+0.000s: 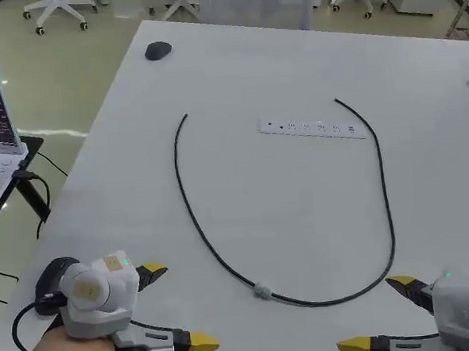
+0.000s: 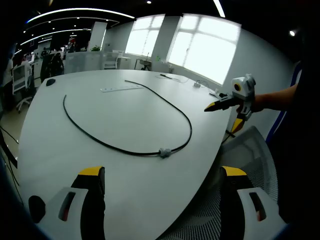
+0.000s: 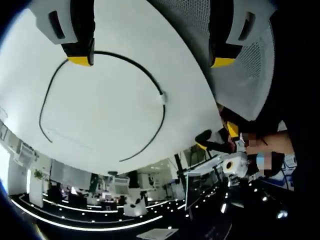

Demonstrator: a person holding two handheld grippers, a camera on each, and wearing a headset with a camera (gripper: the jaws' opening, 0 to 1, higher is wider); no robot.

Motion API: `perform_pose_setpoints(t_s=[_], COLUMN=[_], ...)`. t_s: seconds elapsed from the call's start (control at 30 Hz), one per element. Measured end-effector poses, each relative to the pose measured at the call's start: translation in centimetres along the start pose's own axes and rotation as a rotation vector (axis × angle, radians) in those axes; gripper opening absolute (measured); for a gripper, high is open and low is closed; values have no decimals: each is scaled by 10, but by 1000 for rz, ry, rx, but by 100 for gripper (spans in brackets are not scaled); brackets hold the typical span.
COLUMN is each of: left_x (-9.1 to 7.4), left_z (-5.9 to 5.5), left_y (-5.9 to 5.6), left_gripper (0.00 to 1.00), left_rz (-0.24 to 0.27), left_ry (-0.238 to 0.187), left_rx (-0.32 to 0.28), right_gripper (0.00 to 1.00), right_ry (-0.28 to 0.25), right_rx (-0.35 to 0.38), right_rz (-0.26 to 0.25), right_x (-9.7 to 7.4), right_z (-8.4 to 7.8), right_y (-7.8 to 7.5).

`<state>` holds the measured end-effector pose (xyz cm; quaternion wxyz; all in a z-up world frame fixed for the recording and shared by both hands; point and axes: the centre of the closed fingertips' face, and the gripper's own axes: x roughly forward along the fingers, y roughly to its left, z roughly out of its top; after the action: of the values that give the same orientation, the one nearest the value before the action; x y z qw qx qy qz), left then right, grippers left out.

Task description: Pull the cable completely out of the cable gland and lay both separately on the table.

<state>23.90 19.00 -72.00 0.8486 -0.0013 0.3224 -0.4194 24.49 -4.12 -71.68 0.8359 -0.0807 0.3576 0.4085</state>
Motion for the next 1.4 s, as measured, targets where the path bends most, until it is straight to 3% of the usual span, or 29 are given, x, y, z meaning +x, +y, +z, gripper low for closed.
perform_pose_setpoints(t_s=[0.3, 0.43, 0.63, 0.73, 1.03, 1.17, 1.27, 1.4], left_x=[3, 3, 3, 4, 9, 11, 14, 16], left_z=[3, 0, 2, 0, -2, 1, -1, -5], left_y=[-1, 3, 5, 2, 7, 2, -1, 1], left_gripper=[96, 96, 97, 97, 98, 99, 99, 99], left_rz=[-3, 10, 16, 7, 40, 39, 28, 32], left_ry=[-1, 21, 3, 10, 10, 4, 17, 38], left_rx=[3, 22, -5, -3, -39, -42, -24, -24], right_gripper=[95, 94, 94, 91, 86, 81, 80, 77], right_ry=[-9, -7, -9, -12, 7, 27, 22, 54], right_rx=[23, 28, 7, 6, -46, -73, -91, -123], right_rz=[-21, -16, -4, 1, 64, 74, 82, 101], right_x=[-11, -8, -4, 2, 24, 36, 46, 61], right_z=[-6, -8, 0, 5, 29, 39, 48, 51], right_y=[-7, -8, -4, -3, -2, -6, -7, -8])
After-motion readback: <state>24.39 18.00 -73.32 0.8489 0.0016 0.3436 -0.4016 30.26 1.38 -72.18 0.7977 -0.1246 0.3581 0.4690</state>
